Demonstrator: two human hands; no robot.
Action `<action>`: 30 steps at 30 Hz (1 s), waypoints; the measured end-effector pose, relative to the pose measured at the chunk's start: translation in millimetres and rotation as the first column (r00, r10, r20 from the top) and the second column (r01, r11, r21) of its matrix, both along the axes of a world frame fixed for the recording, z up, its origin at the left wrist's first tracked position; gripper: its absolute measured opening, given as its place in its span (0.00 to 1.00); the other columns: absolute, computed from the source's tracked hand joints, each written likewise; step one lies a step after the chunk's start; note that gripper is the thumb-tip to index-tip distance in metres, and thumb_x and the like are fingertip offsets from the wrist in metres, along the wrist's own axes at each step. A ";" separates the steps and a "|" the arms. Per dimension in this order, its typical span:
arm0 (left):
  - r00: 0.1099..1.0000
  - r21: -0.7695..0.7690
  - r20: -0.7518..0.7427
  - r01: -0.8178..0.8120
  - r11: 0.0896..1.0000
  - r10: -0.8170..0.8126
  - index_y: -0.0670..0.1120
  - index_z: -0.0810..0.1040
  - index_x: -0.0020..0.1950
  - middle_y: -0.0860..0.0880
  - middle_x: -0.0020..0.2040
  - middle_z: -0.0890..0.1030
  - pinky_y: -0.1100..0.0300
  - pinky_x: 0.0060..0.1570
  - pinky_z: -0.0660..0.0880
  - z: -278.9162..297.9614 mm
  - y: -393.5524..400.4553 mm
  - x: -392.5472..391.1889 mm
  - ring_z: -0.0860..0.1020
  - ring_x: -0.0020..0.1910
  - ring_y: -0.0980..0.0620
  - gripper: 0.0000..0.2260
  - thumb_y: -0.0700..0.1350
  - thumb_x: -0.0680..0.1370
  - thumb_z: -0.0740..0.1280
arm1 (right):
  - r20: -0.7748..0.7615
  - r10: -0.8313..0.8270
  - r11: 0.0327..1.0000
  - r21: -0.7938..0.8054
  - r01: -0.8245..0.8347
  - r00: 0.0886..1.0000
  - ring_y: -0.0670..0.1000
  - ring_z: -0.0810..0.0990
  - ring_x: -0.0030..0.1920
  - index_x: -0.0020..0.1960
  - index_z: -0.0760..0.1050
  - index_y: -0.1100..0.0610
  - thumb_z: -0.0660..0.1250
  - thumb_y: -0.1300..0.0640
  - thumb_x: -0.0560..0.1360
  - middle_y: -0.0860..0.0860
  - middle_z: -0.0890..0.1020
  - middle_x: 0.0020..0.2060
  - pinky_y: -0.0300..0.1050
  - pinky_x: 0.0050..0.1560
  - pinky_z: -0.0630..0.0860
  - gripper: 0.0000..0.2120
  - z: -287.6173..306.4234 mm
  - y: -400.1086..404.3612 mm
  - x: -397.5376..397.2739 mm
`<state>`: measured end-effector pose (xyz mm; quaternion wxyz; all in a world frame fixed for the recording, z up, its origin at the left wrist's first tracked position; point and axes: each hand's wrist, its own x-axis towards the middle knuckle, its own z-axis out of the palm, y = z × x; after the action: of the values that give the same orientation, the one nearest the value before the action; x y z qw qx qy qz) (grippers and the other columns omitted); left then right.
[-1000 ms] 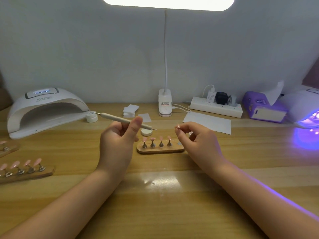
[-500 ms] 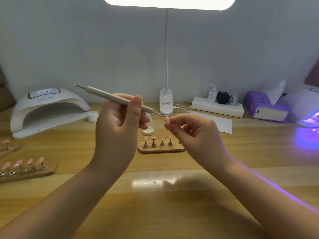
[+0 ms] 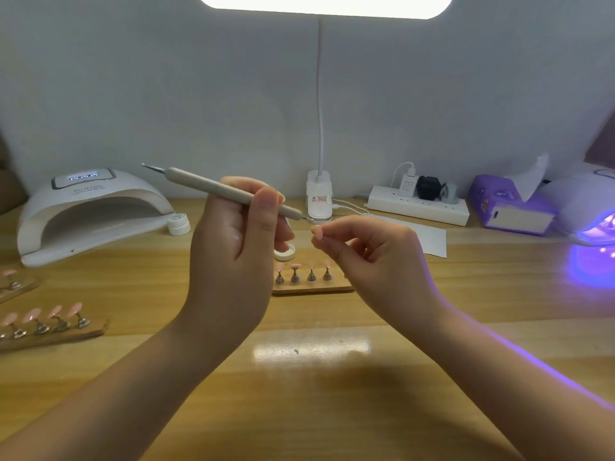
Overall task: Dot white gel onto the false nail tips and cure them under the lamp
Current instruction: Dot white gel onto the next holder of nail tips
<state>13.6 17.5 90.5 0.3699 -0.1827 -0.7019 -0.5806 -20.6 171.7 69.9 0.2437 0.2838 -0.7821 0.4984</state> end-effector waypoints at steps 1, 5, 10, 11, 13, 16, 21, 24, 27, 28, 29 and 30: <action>1.000 -0.004 0.000 0.002 1.000 -0.002 0.49 0.72 0.47 0.52 0.33 0.77 0.70 0.37 0.73 0.3 0.7 -0.1 0.77 0.34 0.57 0.06 0.47 0.81 0.57 | -0.003 0.000 1.000 -0.003 0.000 1.000 0.52 0.76 0.29 0.49 0.83 0.52 0.71 0.58 0.73 0.41 0.82 0.37 0.45 0.32 0.76 0.06 0.2 -0.1 0.0; 1.000 -0.005 0.019 0.008 1.000 -0.008 0.49 0.72 0.46 0.53 0.33 0.77 0.70 0.37 0.72 -0.2 1.7 -0.3 0.77 0.34 0.58 0.06 0.46 0.80 0.58 | -0.016 -0.002 1.000 0.000 0.002 1.000 0.51 0.77 0.30 0.48 0.81 0.48 0.71 0.57 0.73 0.40 0.82 0.37 0.45 0.32 0.76 0.07 0.3 -0.1 -0.1; 1.000 -0.013 0.024 -0.002 1.000 0.003 0.51 0.72 0.45 0.55 0.34 0.78 0.71 0.36 0.72 -0.5 0.0 -0.6 0.78 0.35 0.57 0.05 0.45 0.79 0.58 | -0.032 -0.007 1.000 0.003 0.007 0.999 0.51 0.77 0.30 0.49 0.80 0.46 0.71 0.58 0.73 0.40 0.82 0.37 0.43 0.32 0.76 0.08 -0.2 0.1 -1.1; 1.000 -0.016 0.024 -0.007 1.000 0.008 0.51 0.72 0.45 0.55 0.34 0.78 0.70 0.36 0.73 -0.3 -0.2 -1.1 0.78 0.35 0.57 0.05 0.45 0.79 0.58 | -0.035 -0.012 1.000 0.004 0.012 0.999 0.51 0.77 0.30 0.49 0.80 0.47 0.71 0.58 0.73 0.41 0.82 0.37 0.43 0.32 0.76 0.07 -0.5 0.2 -1.5; 1.000 -0.019 0.027 -0.009 1.000 0.009 0.52 0.72 0.45 0.55 0.34 0.78 0.69 0.35 0.73 0.0 -0.4 -1.2 0.78 0.34 0.56 0.05 0.45 0.79 0.58 | -0.030 -0.016 1.000 0.004 0.016 0.999 0.51 0.77 0.30 0.49 0.81 0.48 0.71 0.58 0.73 0.42 0.83 0.37 0.43 0.32 0.75 0.07 -1.1 0.4 -1.9; 1.000 -0.018 0.029 -0.005 1.000 0.006 0.52 0.71 0.45 0.52 0.35 0.78 0.67 0.33 0.74 0.9 -0.5 -0.2 0.77 0.33 0.55 0.04 0.45 0.78 0.59 | -0.026 -0.020 1.000 0.005 0.020 0.999 0.51 0.77 0.30 0.49 0.82 0.50 0.71 0.58 0.73 0.43 0.83 0.37 0.43 0.32 0.75 0.06 -1.1 0.2 -1.9; 1.000 -0.034 0.027 -0.014 0.999 0.015 0.51 0.71 0.45 0.49 0.38 0.78 0.66 0.31 0.75 2.3 0.0 0.2 0.77 0.33 0.52 0.04 0.44 0.78 0.59 | -0.021 -0.033 0.999 0.012 0.034 0.999 0.50 0.76 0.30 0.49 0.82 0.51 0.71 0.58 0.73 0.40 0.82 0.37 0.40 0.31 0.74 0.06 -0.9 0.0 -1.8; 0.999 -0.034 0.032 -0.019 0.999 0.020 0.50 0.72 0.45 0.50 0.37 0.79 0.63 0.32 0.76 1.8 0.3 -0.3 0.77 0.34 0.54 0.04 0.44 0.78 0.59 | -0.013 -0.037 0.999 0.000 0.037 0.999 0.51 0.77 0.30 0.49 0.83 0.52 0.71 0.59 0.73 0.41 0.82 0.38 0.43 0.32 0.76 0.06 -1.1 0.5 -2.1; 0.999 -0.028 0.039 -0.017 0.999 0.018 0.50 0.72 0.45 0.53 0.36 0.79 0.62 0.31 0.76 0.9 0.4 -0.6 0.77 0.33 0.53 0.04 0.45 0.78 0.59 | -0.001 -0.026 1.000 -0.003 0.026 1.000 0.51 0.78 0.30 0.50 0.83 0.53 0.71 0.60 0.74 0.43 0.83 0.39 0.47 0.34 0.77 0.06 -1.3 0.4 -2.2; 0.999 -0.029 0.039 -0.015 0.999 0.016 0.50 0.72 0.45 0.55 0.35 0.79 0.63 0.31 0.76 0.7 0.4 -0.5 0.77 0.33 0.54 0.04 0.45 0.78 0.59 | -0.002 -0.025 1.000 0.000 0.025 1.000 0.51 0.78 0.30 0.50 0.83 0.54 0.71 0.60 0.74 0.43 0.83 0.39 0.47 0.34 0.76 0.06 -1.3 0.2 -2.1; 0.999 -0.031 0.039 -0.015 0.999 0.016 0.50 0.72 0.45 0.56 0.35 0.79 0.64 0.31 0.76 0.5 0.6 -0.6 0.77 0.33 0.54 0.04 0.45 0.78 0.59 | -0.004 -0.025 1.000 0.002 0.025 1.000 0.51 0.78 0.30 0.50 0.82 0.54 0.71 0.60 0.73 0.43 0.83 0.39 0.47 0.34 0.76 0.06 -1.2 0.3 -2.1; 0.999 -0.034 0.039 -0.016 0.999 0.017 0.50 0.72 0.45 0.56 0.35 0.79 0.64 0.31 0.75 0.2 0.7 -0.5 0.77 0.33 0.53 0.04 0.45 0.78 0.59 | -0.005 -0.025 1.000 0.003 0.025 1.000 0.52 0.77 0.30 0.50 0.82 0.53 0.71 0.60 0.73 0.43 0.83 0.39 0.47 0.34 0.76 0.06 -1.1 0.4 -2.2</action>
<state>13.1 18.2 90.7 0.3576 -0.1718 -0.7202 -0.5691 -22.8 172.1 68.7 0.2516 0.2755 -0.7857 0.4935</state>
